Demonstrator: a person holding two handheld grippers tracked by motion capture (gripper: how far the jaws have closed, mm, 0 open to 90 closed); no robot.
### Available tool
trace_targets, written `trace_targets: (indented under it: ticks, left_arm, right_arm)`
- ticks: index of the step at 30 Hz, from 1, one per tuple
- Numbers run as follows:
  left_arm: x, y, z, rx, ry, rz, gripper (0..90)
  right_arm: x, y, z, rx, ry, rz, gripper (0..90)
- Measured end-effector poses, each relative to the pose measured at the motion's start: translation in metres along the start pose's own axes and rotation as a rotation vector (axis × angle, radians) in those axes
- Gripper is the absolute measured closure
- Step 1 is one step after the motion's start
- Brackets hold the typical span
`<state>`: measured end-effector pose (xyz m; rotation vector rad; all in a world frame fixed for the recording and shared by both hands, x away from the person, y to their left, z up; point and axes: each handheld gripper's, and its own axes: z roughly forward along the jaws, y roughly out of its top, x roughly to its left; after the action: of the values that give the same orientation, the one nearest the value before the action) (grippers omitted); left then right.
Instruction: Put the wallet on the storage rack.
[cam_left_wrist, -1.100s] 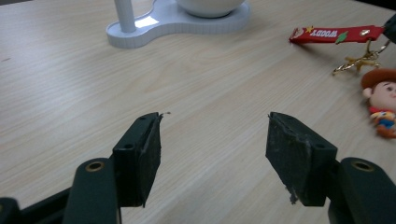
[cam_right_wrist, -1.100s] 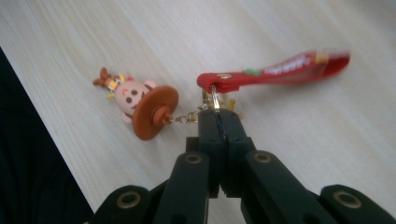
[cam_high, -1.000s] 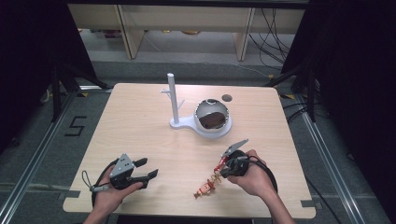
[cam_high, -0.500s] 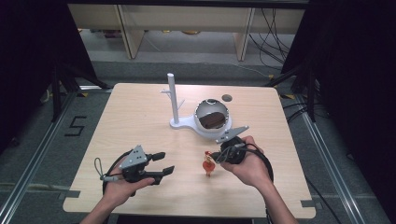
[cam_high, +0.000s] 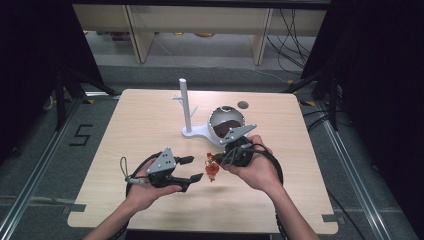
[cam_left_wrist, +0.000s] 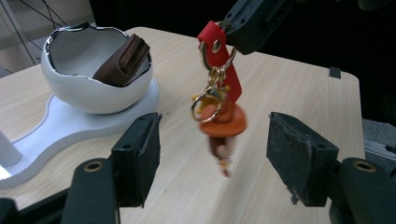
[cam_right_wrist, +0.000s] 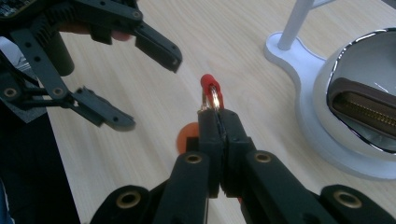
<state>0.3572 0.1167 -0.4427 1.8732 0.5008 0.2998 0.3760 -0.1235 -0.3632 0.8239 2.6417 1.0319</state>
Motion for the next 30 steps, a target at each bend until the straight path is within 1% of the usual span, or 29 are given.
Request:
trace_targets:
  ticks: [1, 2, 3, 4, 6, 7, 9, 10, 11, 12, 13, 14, 15, 16, 18, 19, 20, 21, 22, 23, 24, 26, 27, 28, 29, 30]
  left_arm:
    - [0.0, 0.0, 0.002, -0.004, -0.005, -0.005, 35.0]
    - [0.001, 0.0, 0.002, 0.004, -0.004, -0.002, 35.0]
    - [0.002, 0.001, 0.004, 0.001, -0.009, -0.002, 35.1]
    - [0.003, 0.001, 0.005, 0.008, -0.006, 0.003, 36.2]
    - [0.004, 0.001, 0.007, 0.001, -0.01, 0.001, 36.6]
    - [0.004, 0.002, 0.007, 0.008, -0.005, 0.01, 37.8]
    - [0.005, 0.002, 0.008, 0.008, -0.008, 0.019, 40.8]
    - [0.005, 0.002, 0.008, 0.006, -0.009, 0.018, 43.4]
    - [0.006, 0.002, 0.01, -0.005, -0.019, 0.017, 44.8]
    - [0.006, 0.002, 0.009, 0.007, -0.011, 0.017, 46.4]
    - [0.007, 0.002, 0.01, 0.009, -0.014, 0.016, 47.8]
    - [0.007, 0.002, 0.011, 0.003, -0.021, 0.017, 49.5]
    - [0.008, 0.001, 0.011, 0.017, -0.017, 0.019, 51.0]
    - [0.008, 0.001, 0.011, 0.019, -0.019, 0.019, 52.9]
    - [0.009, 0.0, 0.013, 0.025, -0.029, 0.017, 54.9]
    - [0.01, 0.0, 0.013, 0.022, -0.032, 0.017, 55.8]
    - [0.011, 0.0, 0.014, 0.019, -0.039, 0.02, 56.0]
    - [0.011, 0.0, 0.014, 0.027, -0.034, 0.021, 56.3]
    - [0.011, 0.0, 0.014, 0.023, -0.038, 0.019, 56.9]
    - [0.011, 0.001, 0.014, 0.022, -0.043, 0.021, 58.1]
    - [0.011, 0.001, 0.014, 0.024, -0.048, 0.024, 59.8]
    - [0.012, 0.001, 0.014, 0.029, -0.056, 0.025, 63.8]
    - [0.012, 0.001, 0.015, 0.036, -0.067, 0.026, 65.3]
    - [0.013, 0.0, 0.016, 0.032, -0.079, 0.024, 67.1]
    - [0.012, 0.0, 0.016, 0.044, -0.074, 0.031, 68.6]
    - [0.012, 0.0, 0.016, 0.046, -0.078, 0.036, 69.9]
  right_arm:
    - [0.0, 0.002, 0.0, 0.007, 0.004, -0.007, 90.0]
    - [0.0, 0.002, 0.0, 0.007, 0.004, -0.007, 90.0]
    - [0.0, 0.002, 0.002, 0.0, 0.013, -0.029, 90.0]
    - [0.002, 0.003, 0.004, -0.01, 0.011, -0.015, 90.0]
    - [0.002, 0.004, 0.003, -0.002, 0.011, -0.019, 90.0]
    - [0.002, 0.005, 0.004, -0.002, 0.023, -0.026, 90.0]
    - [0.003, 0.005, 0.005, -0.009, 0.021, -0.032, 90.0]
    - [0.002, 0.005, 0.006, -0.014, 0.031, -0.047, 90.0]
    - [0.005, 0.005, 0.006, -0.013, 0.022, -0.023, 90.0]
    - [0.005, 0.006, 0.005, -0.005, 0.022, -0.025, 90.0]
    - [0.005, 0.006, 0.006, -0.005, 0.036, -0.034, 90.0]
    - [0.006, 0.006, 0.005, -0.001, 0.038, -0.026, 90.0]
    - [0.006, 0.006, 0.005, -0.001, 0.023, -0.025, 90.0]
    - [0.007, 0.006, 0.005, 0.001, 0.02, -0.017, 90.0]
    - [0.007, 0.006, 0.005, 0.0, 0.024, -0.018, 90.0]
    - [0.006, 0.006, 0.005, -0.003, 0.022, -0.03, 90.0]
    - [0.007, 0.006, 0.004, 0.003, 0.022, -0.017, 90.0]
    - [0.007, 0.006, 0.005, -0.003, 0.024, -0.025, 90.0]
    - [0.005, 0.005, 0.005, -0.013, 0.029, -0.052, 90.0]
    - [0.006, 0.005, 0.005, -0.007, 0.032, -0.051, 90.0]
    - [0.007, 0.006, 0.004, 0.0, 0.034, -0.03, 90.0]
    - [0.008, 0.006, 0.005, 0.0, 0.04, -0.021, 90.0]
    - [0.008, 0.005, 0.006, -0.005, 0.04, -0.018, 90.0]
    - [0.009, 0.006, 0.006, -0.004, 0.039, -0.015, 90.0]
    - [0.009, 0.006, 0.005, 0.002, 0.044, -0.023, 90.0]
    - [0.009, 0.006, 0.005, -0.001, 0.043, -0.026, 90.0]
